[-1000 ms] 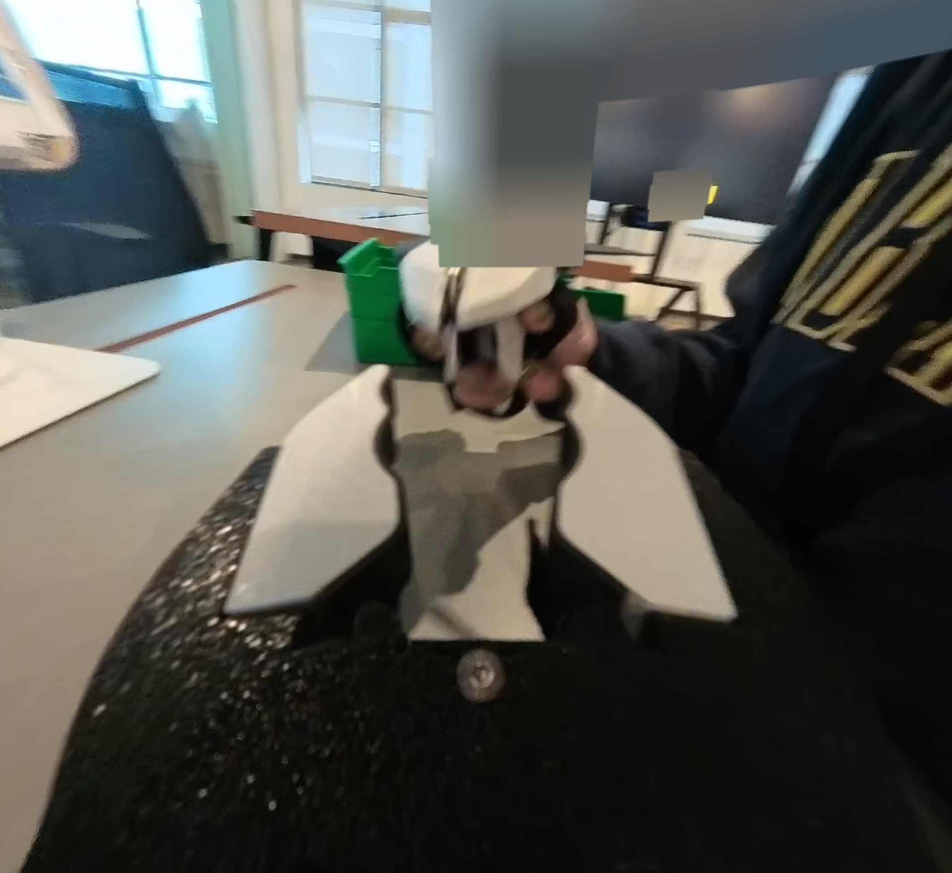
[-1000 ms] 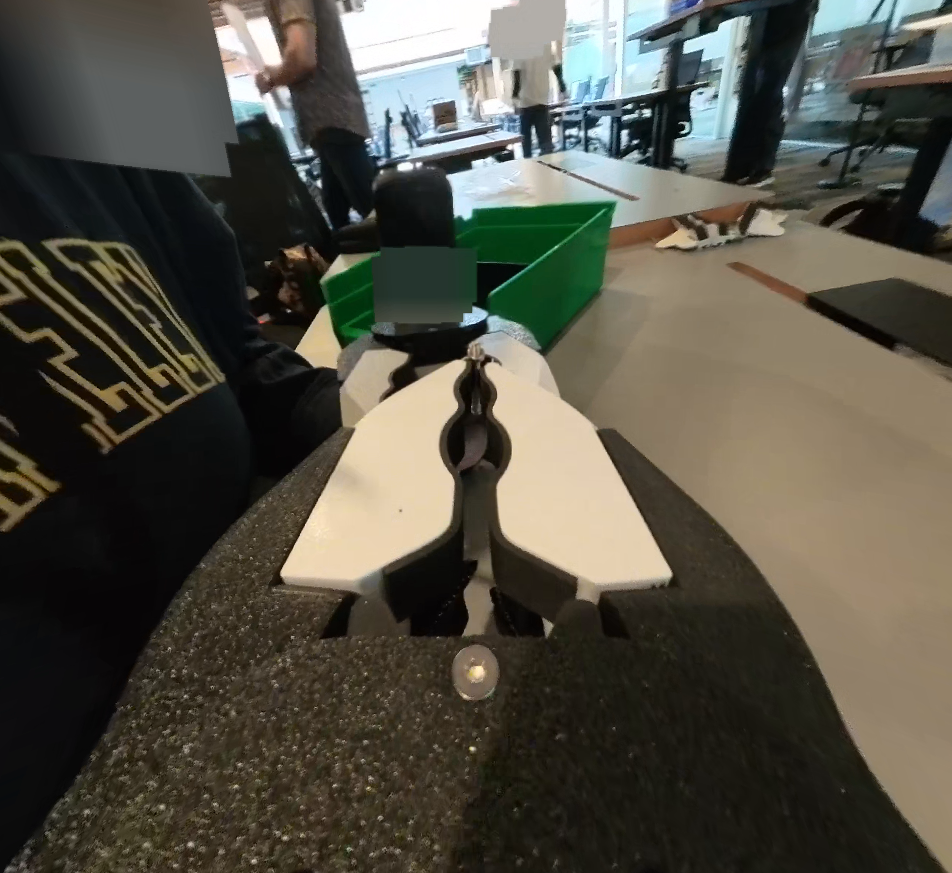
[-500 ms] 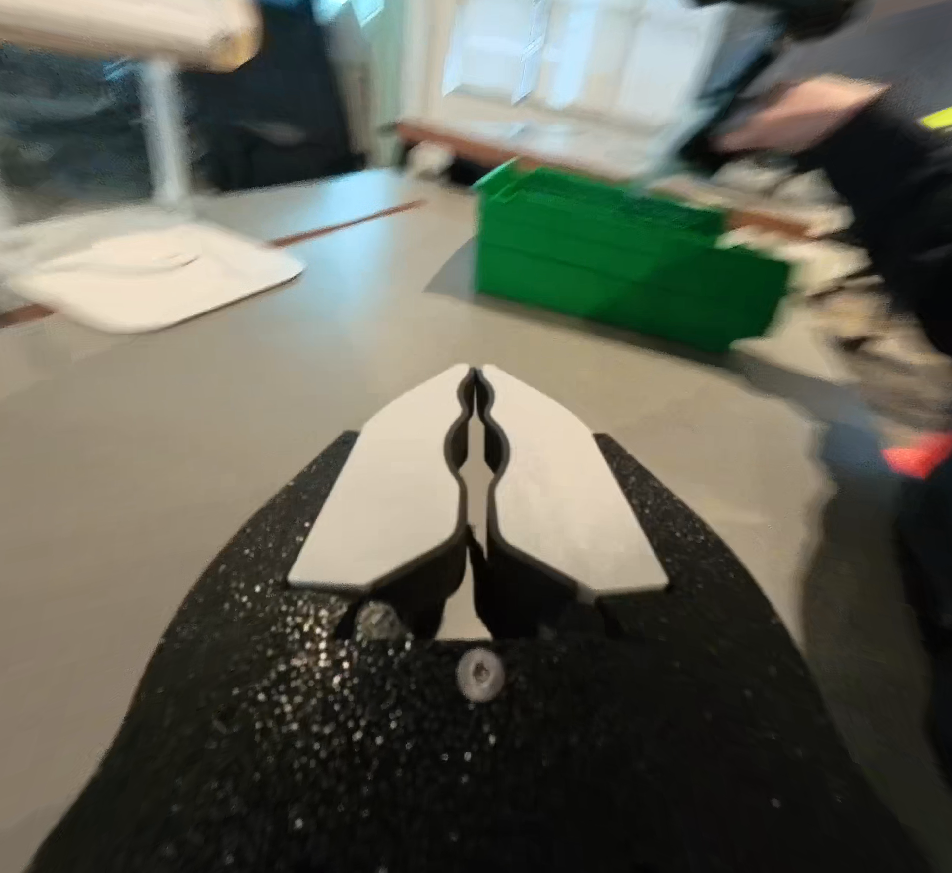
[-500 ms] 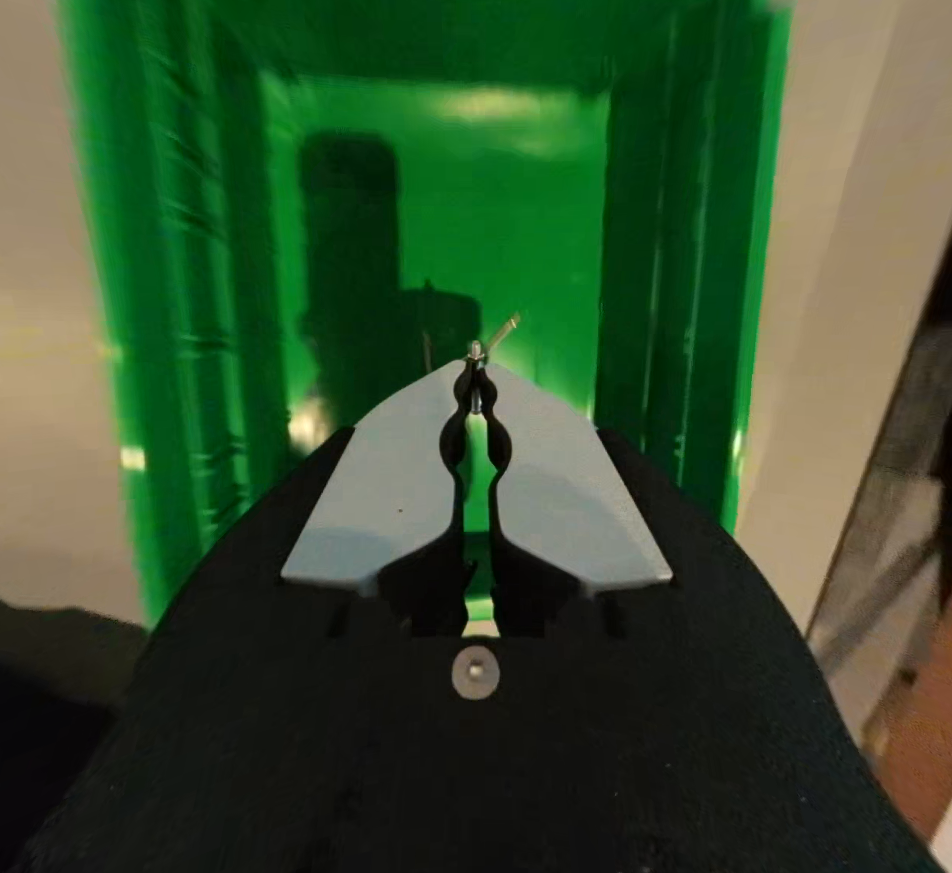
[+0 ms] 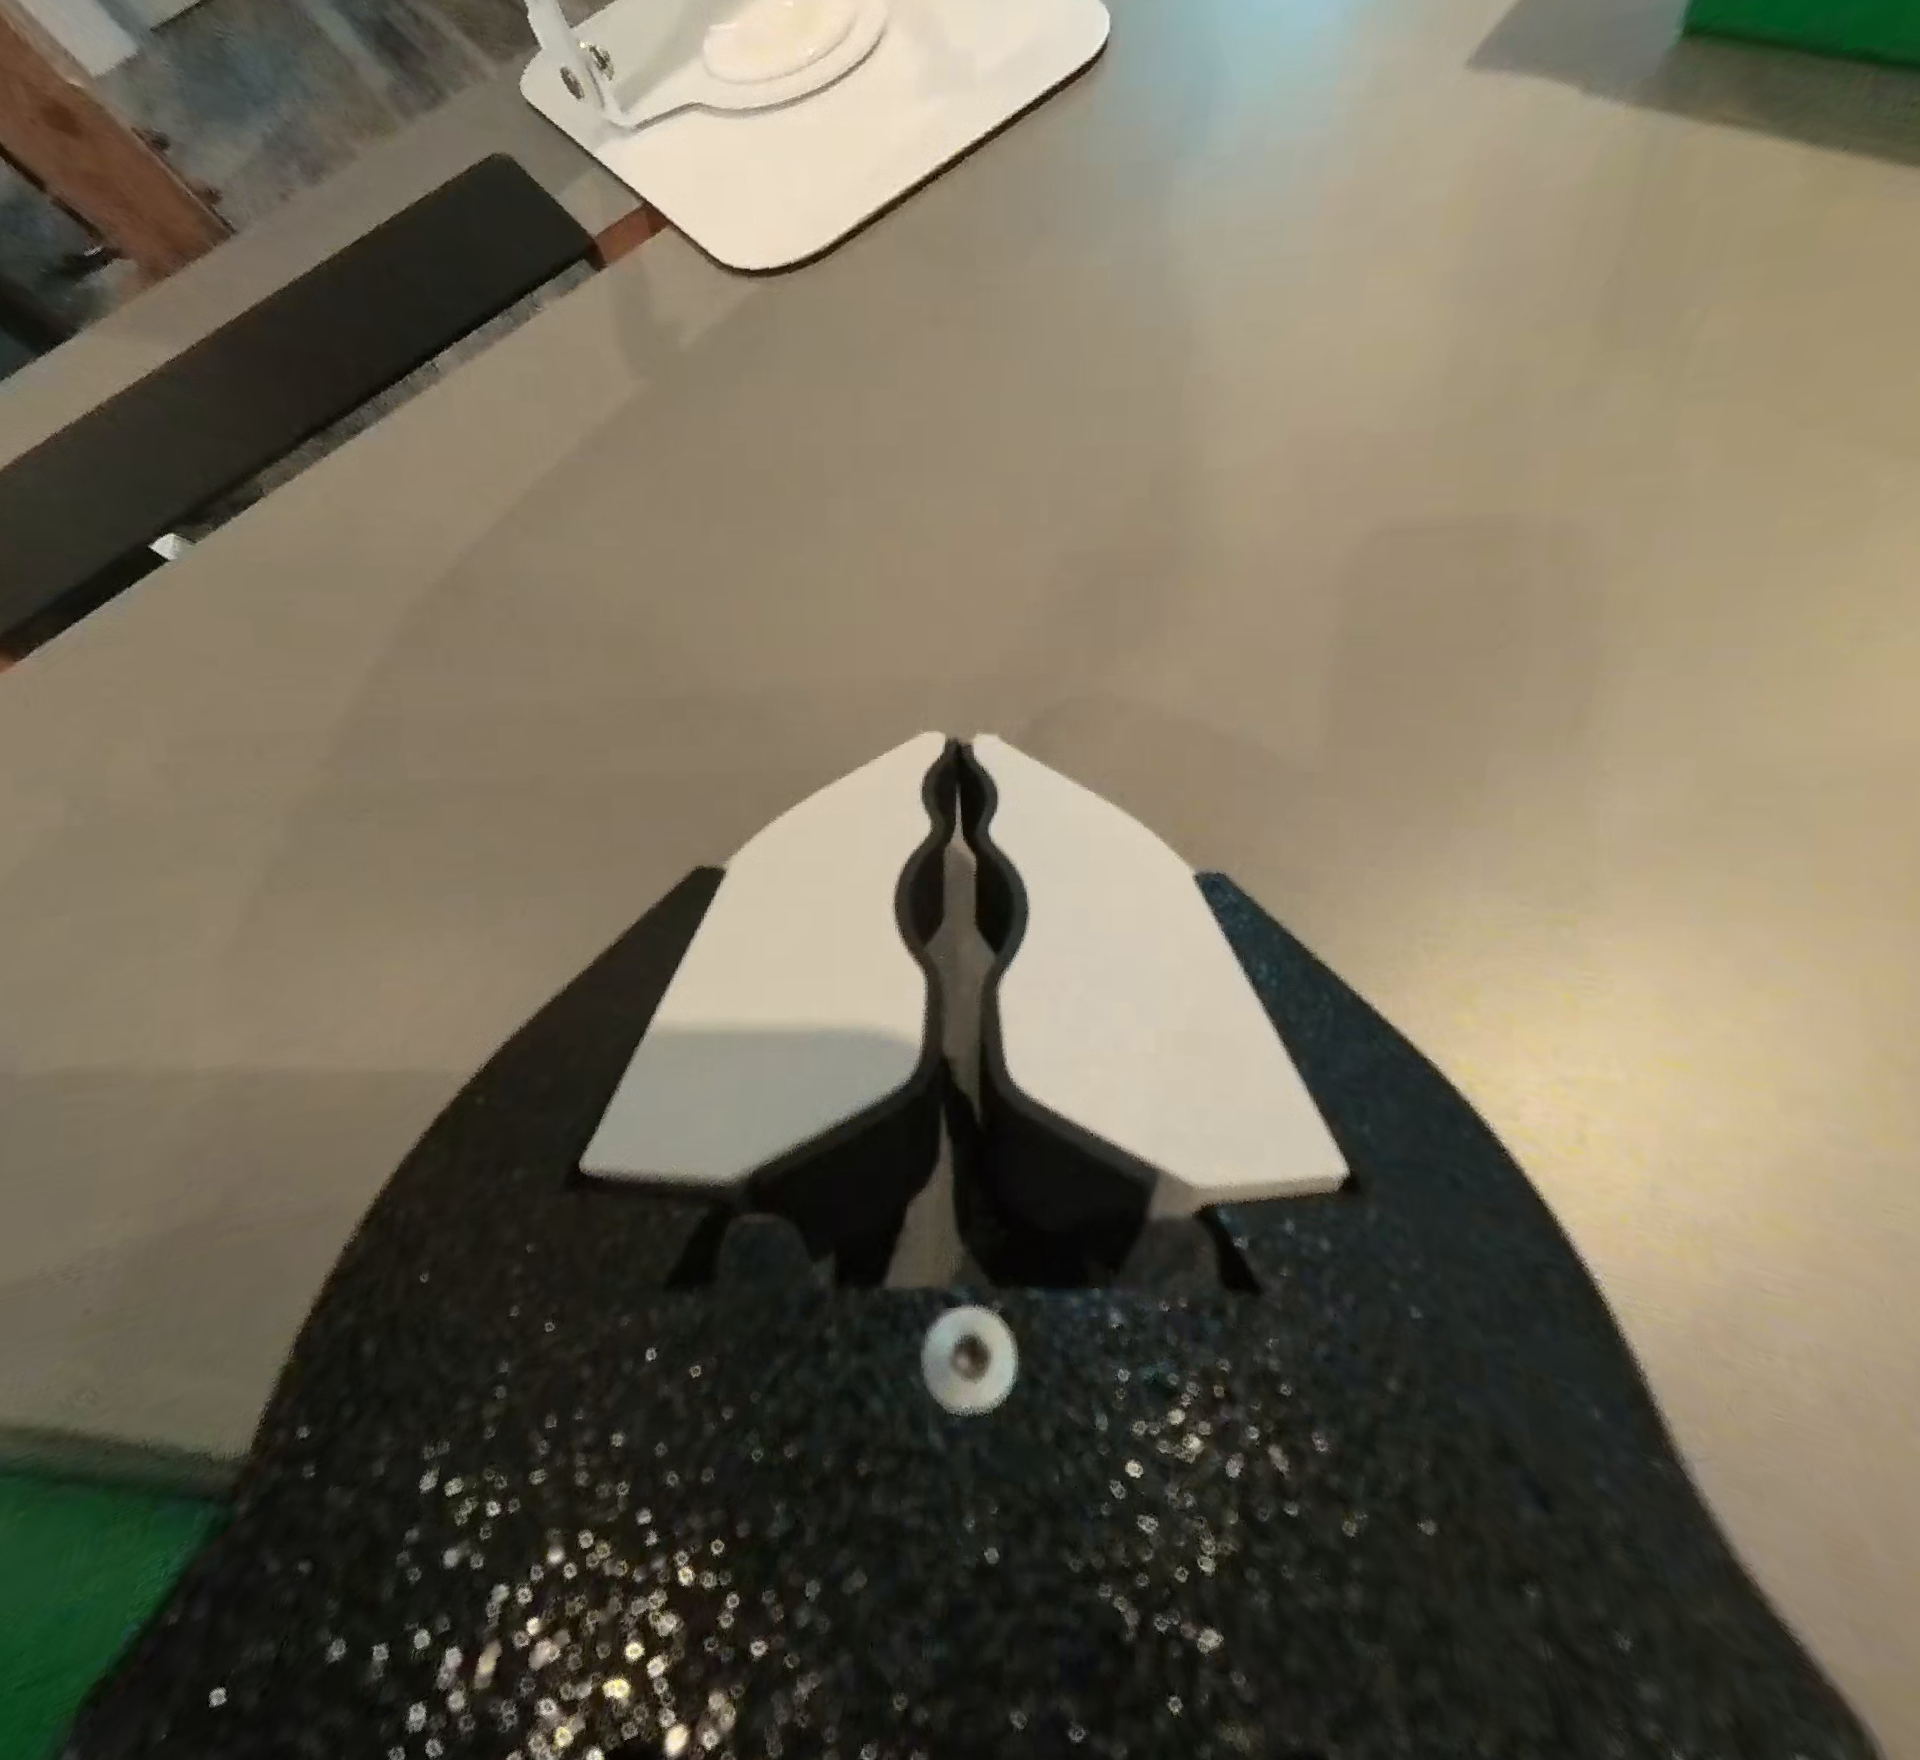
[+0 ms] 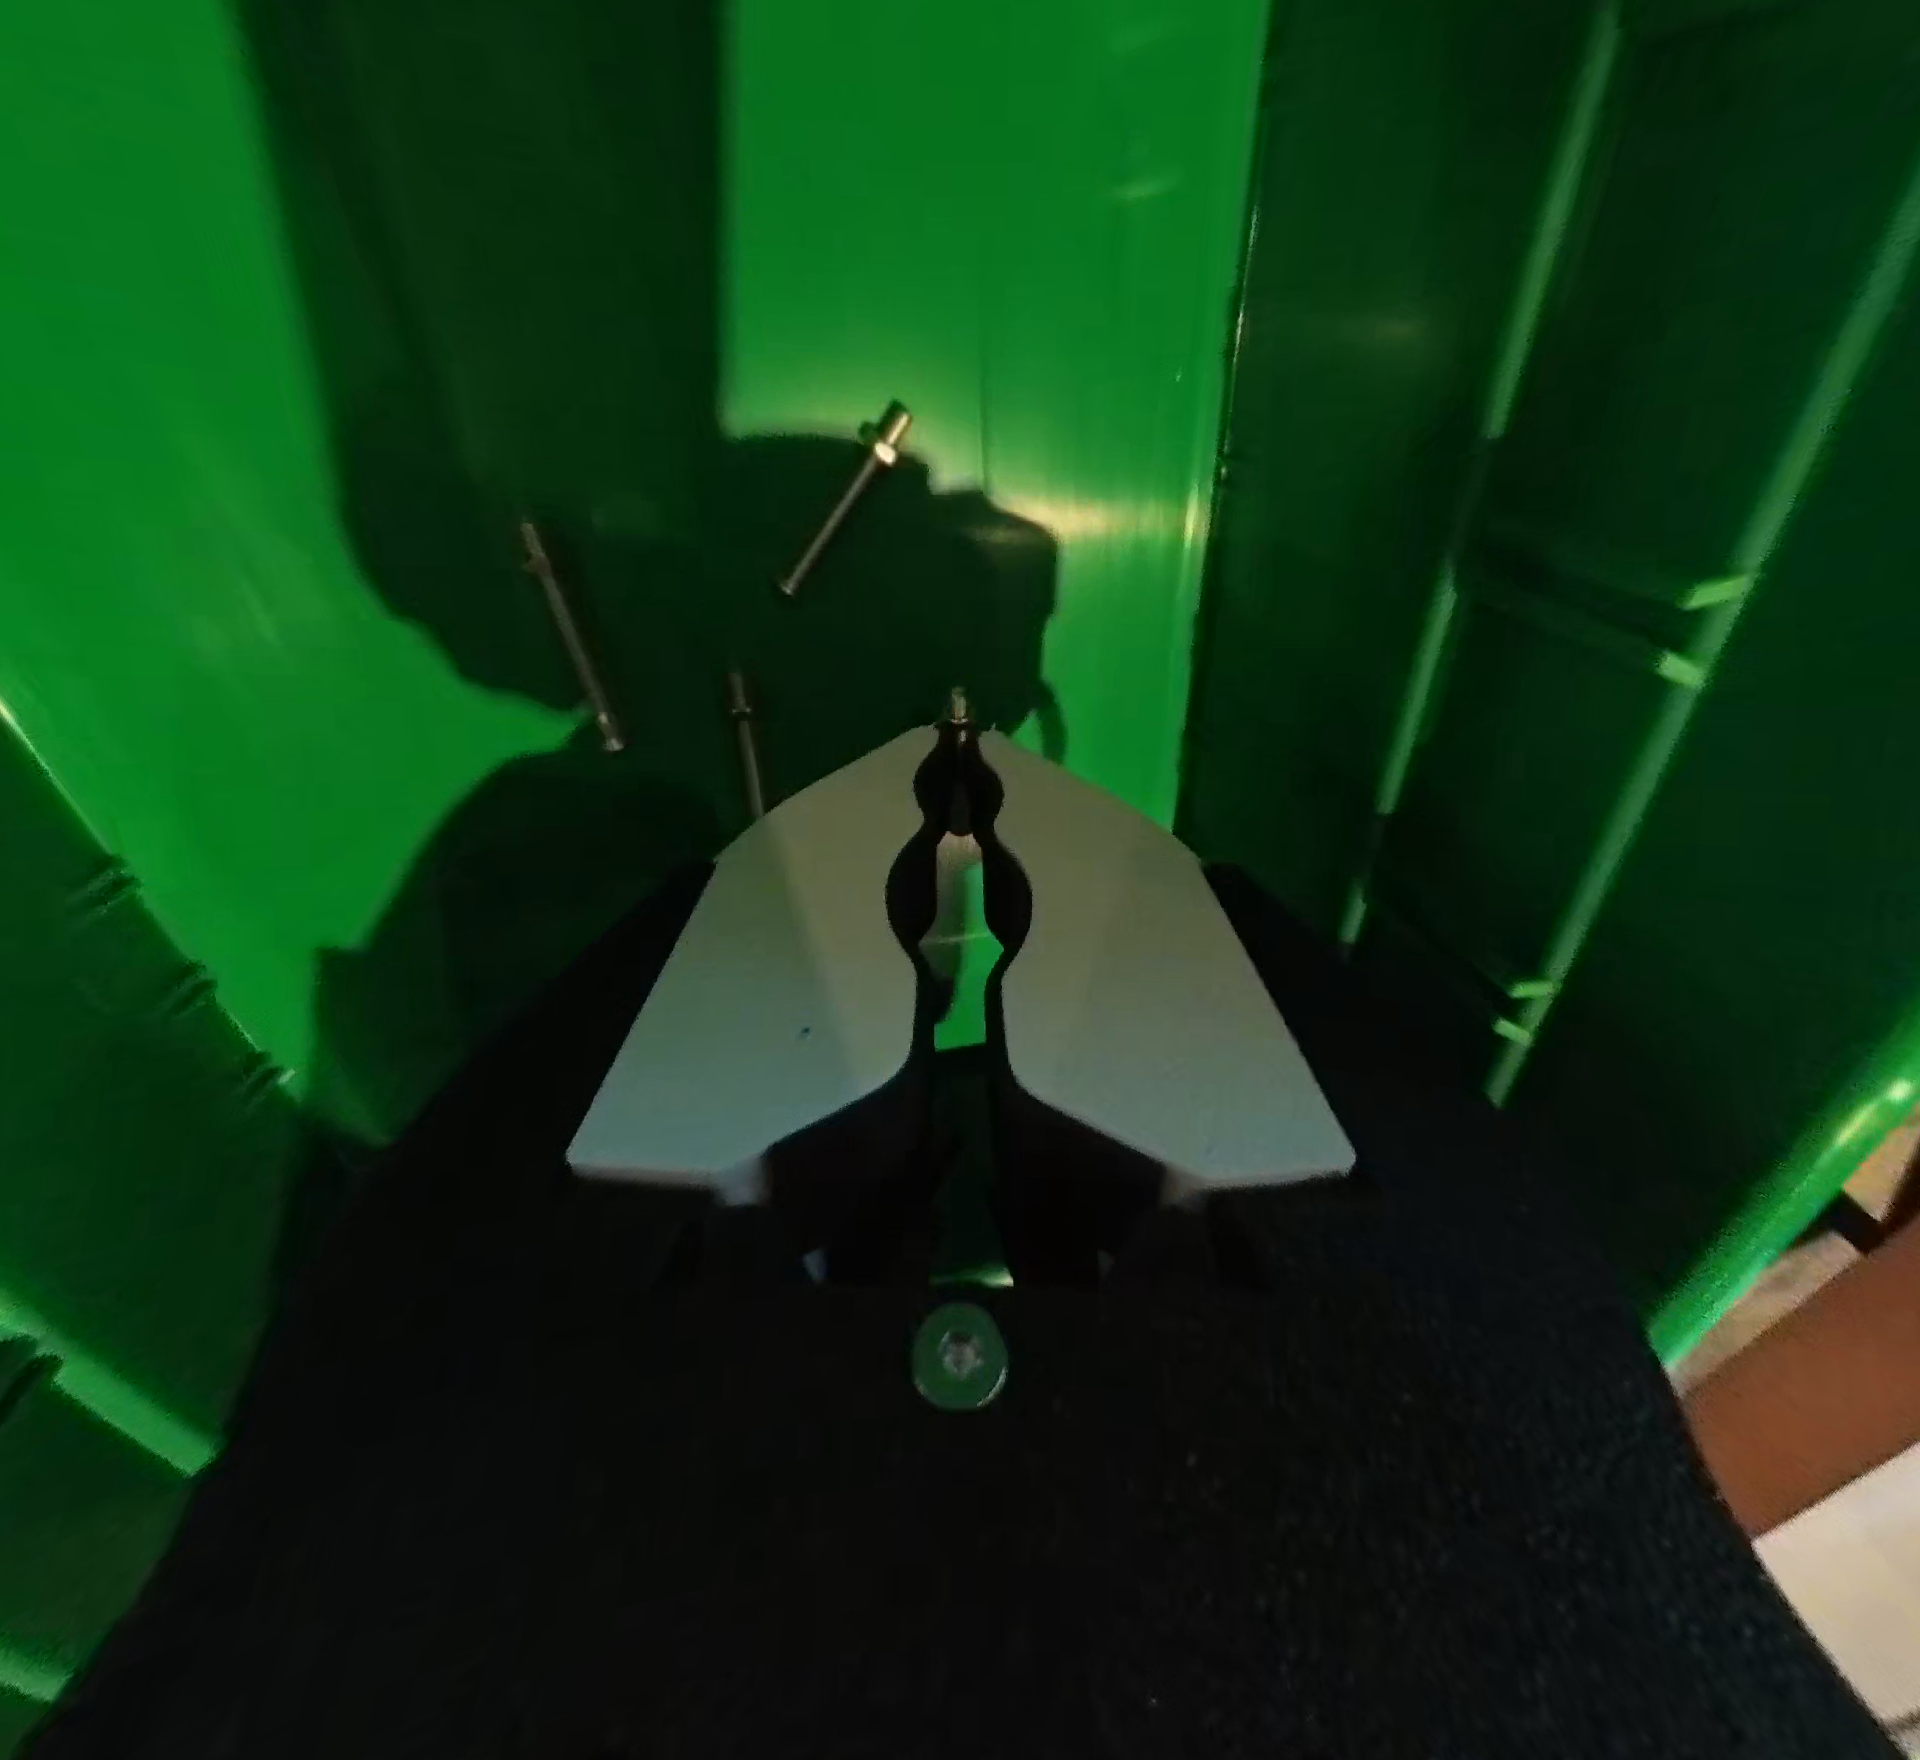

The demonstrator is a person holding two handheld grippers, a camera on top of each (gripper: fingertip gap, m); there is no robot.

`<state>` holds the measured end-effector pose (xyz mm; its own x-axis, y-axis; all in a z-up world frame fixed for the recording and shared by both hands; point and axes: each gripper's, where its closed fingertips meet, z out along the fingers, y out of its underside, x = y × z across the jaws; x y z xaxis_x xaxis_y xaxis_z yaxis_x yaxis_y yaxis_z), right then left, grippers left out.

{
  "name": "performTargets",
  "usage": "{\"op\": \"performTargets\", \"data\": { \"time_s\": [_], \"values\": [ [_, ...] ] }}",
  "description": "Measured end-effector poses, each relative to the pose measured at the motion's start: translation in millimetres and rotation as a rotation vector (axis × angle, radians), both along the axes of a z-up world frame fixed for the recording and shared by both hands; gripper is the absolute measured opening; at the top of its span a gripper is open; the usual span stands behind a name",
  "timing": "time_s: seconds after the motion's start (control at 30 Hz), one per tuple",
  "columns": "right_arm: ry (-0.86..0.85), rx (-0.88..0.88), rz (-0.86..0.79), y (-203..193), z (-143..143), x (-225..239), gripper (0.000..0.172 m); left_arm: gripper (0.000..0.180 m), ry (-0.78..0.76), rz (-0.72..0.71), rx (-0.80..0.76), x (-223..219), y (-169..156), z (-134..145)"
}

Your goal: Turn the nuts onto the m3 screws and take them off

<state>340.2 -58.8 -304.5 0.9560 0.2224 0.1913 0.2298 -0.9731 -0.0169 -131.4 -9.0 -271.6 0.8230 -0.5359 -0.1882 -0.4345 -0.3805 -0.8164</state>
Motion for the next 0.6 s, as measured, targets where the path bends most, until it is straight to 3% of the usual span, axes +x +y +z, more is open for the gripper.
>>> {"op": "performTargets", "data": {
  "time_s": [0.03,0.37,0.6],
  "values": [
    [0.008,0.008,-0.009,1.7,-0.1,-1.4,0.003,0.000,0.003,-0.002,-0.006,0.3,-0.1,-1.6],
    [0.013,0.015,-0.049,2.8,-0.6,-2.4,0.003,0.000,0.021,-0.006,-0.028,-0.7,-0.3,-8.8],
    [0.016,0.030,-0.057,1.3,2.0,0.0,0.021,0.000,0.029,-0.011,-0.028,-0.2,-0.8,-10.0]
  ]
}}
